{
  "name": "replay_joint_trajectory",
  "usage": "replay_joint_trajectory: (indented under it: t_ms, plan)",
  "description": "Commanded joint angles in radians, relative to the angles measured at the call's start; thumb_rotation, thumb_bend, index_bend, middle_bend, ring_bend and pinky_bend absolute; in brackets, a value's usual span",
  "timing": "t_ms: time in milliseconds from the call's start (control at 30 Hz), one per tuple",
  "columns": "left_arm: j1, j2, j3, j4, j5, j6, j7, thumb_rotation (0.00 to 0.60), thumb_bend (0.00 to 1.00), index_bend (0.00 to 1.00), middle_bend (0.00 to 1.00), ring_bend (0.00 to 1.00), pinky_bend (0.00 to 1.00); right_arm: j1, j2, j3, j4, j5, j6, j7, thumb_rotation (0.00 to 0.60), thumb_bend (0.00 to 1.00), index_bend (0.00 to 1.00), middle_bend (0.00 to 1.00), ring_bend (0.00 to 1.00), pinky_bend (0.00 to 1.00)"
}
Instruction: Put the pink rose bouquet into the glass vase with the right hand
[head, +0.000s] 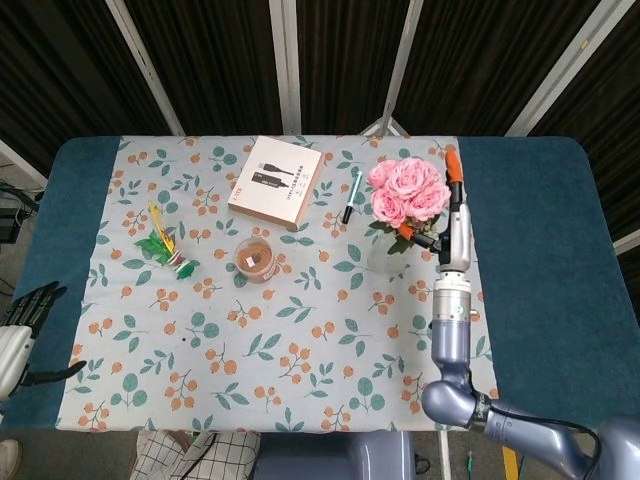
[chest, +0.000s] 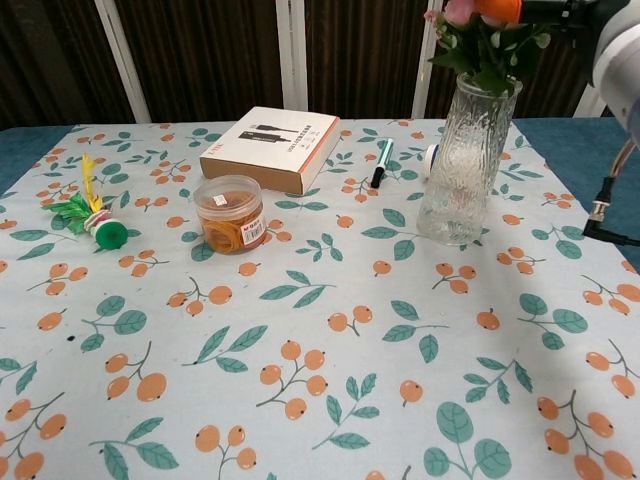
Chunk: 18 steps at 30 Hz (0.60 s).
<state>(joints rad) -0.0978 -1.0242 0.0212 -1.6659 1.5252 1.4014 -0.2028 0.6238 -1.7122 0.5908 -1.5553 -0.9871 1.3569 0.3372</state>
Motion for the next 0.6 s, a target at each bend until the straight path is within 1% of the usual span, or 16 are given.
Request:
replay_joint_trajectory:
  t_ms: [33, 200, 333, 500, 600]
  plan:
    - [0.001, 0.000, 0.001, 0.000, 0.001, 0.001, 0.003, 0.600, 0.00, 0.00, 0.00, 0.00, 0.00, -0.048, 0.045, -0.027, -0.060, -0.005, 0.011, -0.024, 0.600, 0.27, 0.00, 0.00, 0.00, 0.00]
    - [0.002, -0.003, 0.001, 0.000, 0.003, 0.005, 0.010, 0.600, 0.00, 0.00, 0.00, 0.00, 0.00, -0.116, 0.110, -0.080, -0.132, -0.039, 0.022, -0.036, 0.600, 0.27, 0.00, 0.00, 0.00, 0.00]
    - [0.003, -0.004, 0.003, -0.001, 0.005, 0.005, 0.016, 0.600, 0.00, 0.00, 0.00, 0.00, 0.00, -0.166, 0.169, -0.134, -0.188, -0.071, 0.012, -0.048, 0.600, 0.27, 0.00, 0.00, 0.00, 0.00]
    - [0.004, -0.006, 0.004, -0.001, 0.007, 0.007, 0.023, 0.600, 0.00, 0.00, 0.00, 0.00, 0.00, -0.202, 0.230, -0.188, -0.238, -0.110, -0.005, -0.073, 0.600, 0.27, 0.00, 0.00, 0.00, 0.00]
    - [0.004, -0.007, 0.003, -0.001, 0.008, 0.009, 0.025, 0.600, 0.00, 0.00, 0.00, 0.00, 0.00, -0.216, 0.259, -0.217, -0.248, -0.133, -0.013, -0.099, 0.600, 0.27, 0.00, 0.00, 0.00, 0.00]
